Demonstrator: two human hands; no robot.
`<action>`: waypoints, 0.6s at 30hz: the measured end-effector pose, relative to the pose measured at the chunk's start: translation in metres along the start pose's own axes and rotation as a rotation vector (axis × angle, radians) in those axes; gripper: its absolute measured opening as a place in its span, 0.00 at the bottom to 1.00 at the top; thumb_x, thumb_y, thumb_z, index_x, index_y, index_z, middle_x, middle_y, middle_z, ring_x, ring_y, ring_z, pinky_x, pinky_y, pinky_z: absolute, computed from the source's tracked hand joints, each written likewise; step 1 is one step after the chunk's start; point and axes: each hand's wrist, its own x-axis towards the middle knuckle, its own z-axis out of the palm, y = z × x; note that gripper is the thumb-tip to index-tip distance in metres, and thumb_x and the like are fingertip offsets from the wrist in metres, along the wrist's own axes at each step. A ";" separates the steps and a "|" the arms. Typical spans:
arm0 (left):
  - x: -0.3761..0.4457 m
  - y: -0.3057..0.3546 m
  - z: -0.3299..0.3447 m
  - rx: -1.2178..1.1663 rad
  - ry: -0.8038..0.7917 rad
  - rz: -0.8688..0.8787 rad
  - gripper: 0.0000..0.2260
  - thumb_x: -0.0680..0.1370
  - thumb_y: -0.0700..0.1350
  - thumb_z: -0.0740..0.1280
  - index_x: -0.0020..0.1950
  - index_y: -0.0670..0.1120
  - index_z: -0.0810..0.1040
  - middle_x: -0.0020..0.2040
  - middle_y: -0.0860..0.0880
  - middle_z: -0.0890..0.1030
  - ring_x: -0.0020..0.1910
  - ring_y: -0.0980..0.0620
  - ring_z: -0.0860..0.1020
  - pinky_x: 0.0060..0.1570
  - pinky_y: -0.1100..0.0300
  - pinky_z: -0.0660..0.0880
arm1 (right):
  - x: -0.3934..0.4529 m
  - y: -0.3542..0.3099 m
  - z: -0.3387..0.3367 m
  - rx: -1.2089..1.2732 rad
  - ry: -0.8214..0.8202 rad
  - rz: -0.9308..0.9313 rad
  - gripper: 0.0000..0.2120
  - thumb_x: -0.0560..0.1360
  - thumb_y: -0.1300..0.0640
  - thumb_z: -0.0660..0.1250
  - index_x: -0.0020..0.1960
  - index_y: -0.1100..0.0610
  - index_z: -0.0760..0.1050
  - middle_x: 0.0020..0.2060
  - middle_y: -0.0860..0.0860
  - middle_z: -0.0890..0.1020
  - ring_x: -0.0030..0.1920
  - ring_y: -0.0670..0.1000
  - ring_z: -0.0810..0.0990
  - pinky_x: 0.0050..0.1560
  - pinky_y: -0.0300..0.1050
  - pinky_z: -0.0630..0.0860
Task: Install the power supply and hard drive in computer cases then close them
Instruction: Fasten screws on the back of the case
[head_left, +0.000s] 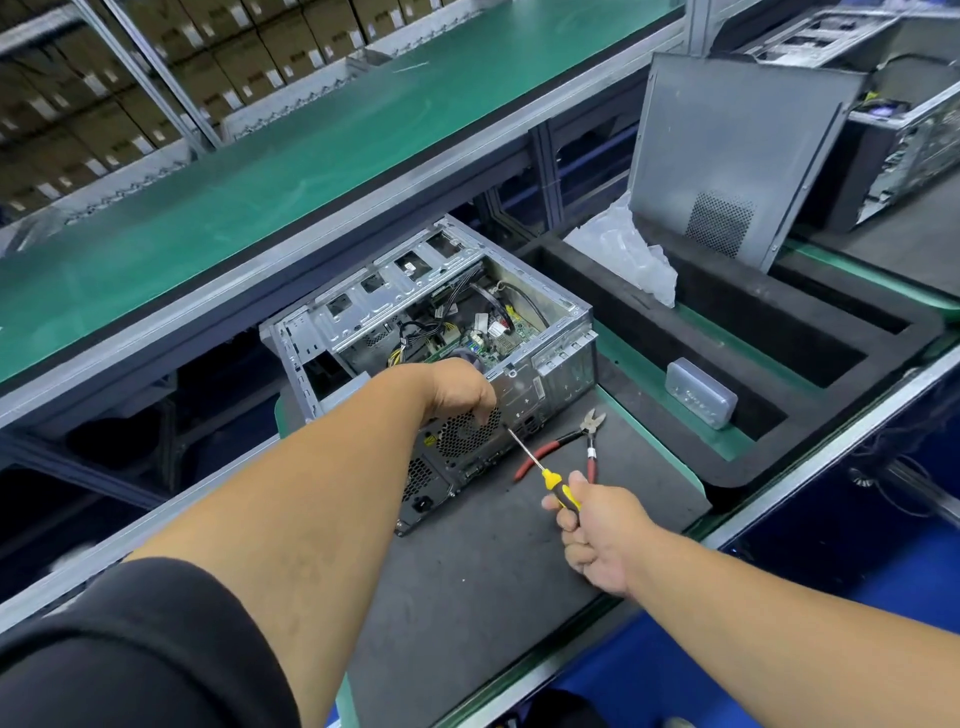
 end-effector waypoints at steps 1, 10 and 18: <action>0.000 -0.001 0.000 0.011 -0.006 0.005 0.17 0.70 0.38 0.72 0.21 0.47 0.76 0.40 0.47 0.72 0.37 0.49 0.71 0.34 0.58 0.68 | 0.000 0.002 0.002 -0.043 0.033 -0.053 0.22 0.84 0.42 0.61 0.47 0.60 0.81 0.26 0.50 0.71 0.23 0.47 0.58 0.22 0.40 0.55; 0.003 -0.002 0.001 0.012 -0.002 0.012 0.19 0.70 0.38 0.71 0.20 0.48 0.76 0.39 0.46 0.72 0.38 0.47 0.70 0.38 0.56 0.69 | -0.004 -0.004 0.004 0.056 0.020 -0.046 0.10 0.79 0.51 0.73 0.47 0.57 0.77 0.29 0.52 0.77 0.22 0.46 0.64 0.21 0.37 0.61; -0.002 -0.001 0.001 -0.086 0.011 -0.020 0.10 0.66 0.39 0.73 0.26 0.44 0.75 0.41 0.42 0.72 0.39 0.46 0.71 0.37 0.54 0.68 | -0.001 -0.006 0.000 -0.437 0.102 -0.212 0.20 0.85 0.43 0.58 0.47 0.57 0.78 0.30 0.49 0.84 0.31 0.50 0.71 0.31 0.42 0.65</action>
